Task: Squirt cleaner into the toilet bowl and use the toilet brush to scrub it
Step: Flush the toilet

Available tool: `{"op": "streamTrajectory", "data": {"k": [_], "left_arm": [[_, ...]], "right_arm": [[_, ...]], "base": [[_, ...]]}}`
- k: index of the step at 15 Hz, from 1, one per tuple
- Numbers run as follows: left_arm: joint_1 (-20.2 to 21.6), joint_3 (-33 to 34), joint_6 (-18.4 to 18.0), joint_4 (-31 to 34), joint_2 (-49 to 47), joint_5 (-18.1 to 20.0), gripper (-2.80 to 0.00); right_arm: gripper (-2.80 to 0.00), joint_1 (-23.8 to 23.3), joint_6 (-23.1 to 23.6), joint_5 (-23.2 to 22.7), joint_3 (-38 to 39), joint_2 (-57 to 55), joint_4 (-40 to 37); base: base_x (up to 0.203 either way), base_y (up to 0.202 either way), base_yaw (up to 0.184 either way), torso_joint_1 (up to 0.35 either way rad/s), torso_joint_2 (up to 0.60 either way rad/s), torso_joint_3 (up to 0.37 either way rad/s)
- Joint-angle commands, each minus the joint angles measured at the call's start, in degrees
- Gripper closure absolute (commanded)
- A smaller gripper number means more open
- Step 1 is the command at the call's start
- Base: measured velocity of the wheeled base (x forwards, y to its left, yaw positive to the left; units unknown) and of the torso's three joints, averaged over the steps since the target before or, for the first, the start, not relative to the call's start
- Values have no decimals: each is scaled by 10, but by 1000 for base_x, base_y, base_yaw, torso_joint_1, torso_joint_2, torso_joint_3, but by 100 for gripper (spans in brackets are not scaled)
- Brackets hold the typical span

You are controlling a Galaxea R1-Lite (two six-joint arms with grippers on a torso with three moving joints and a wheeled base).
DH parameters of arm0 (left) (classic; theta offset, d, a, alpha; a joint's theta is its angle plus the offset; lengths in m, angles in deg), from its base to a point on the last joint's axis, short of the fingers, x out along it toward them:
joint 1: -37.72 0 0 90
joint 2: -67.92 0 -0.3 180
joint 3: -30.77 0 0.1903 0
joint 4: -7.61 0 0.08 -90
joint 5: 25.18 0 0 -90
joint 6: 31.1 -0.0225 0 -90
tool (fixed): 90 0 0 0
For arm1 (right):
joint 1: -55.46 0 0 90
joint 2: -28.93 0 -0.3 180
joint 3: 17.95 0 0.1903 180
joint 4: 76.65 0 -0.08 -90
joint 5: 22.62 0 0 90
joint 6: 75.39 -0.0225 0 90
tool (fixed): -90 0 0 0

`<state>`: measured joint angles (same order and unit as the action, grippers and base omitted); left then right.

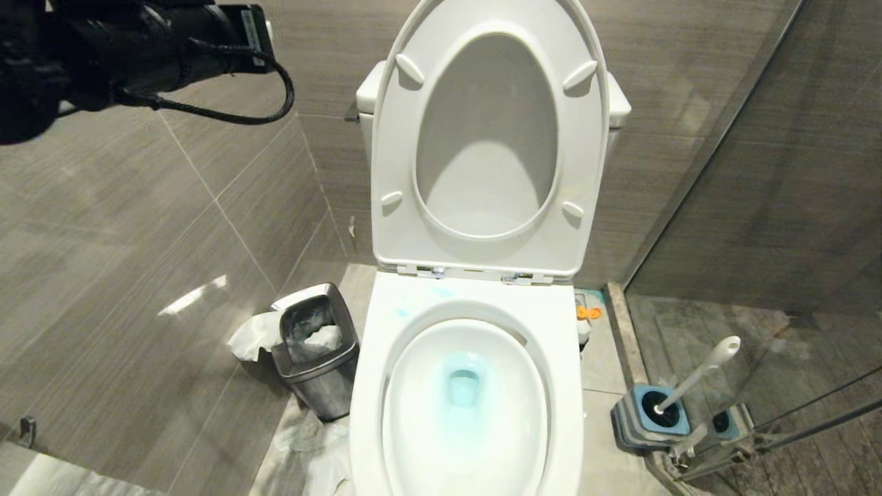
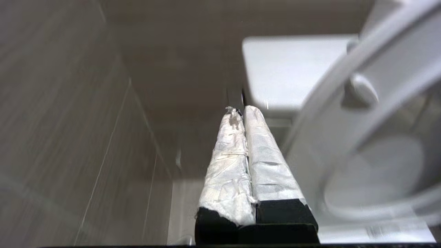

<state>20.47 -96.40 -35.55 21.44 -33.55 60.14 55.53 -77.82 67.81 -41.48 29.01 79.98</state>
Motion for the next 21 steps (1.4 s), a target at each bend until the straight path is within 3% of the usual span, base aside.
{"op": "streamTrajectory", "data": {"k": [1,3,10,15,21], "left_arm": [[-5,-10,-16,-234,-87,-11,0],[-15,-15,-29,-276,-108,-42,0],[-16,-24,-31,-277,-117,-40,0],[-17,-69,-40,-278,-135,-39,0],[-26,-72,-39,-293,-146,-38,0]], "right_arm": [[0,0,0,0,0,-1,0],[0,0,0,0,0,-1,0],[0,0,0,0,0,-1,0],[0,0,0,0,0,-1,0],[0,0,0,0,0,-1,0]], "base": [[0,0,0,2,-7,-202],[0,0,0,1,4,-194],[0,0,0,2,3,-194],[0,0,0,1,2,-33],[0,0,0,2,2,-35]]}}
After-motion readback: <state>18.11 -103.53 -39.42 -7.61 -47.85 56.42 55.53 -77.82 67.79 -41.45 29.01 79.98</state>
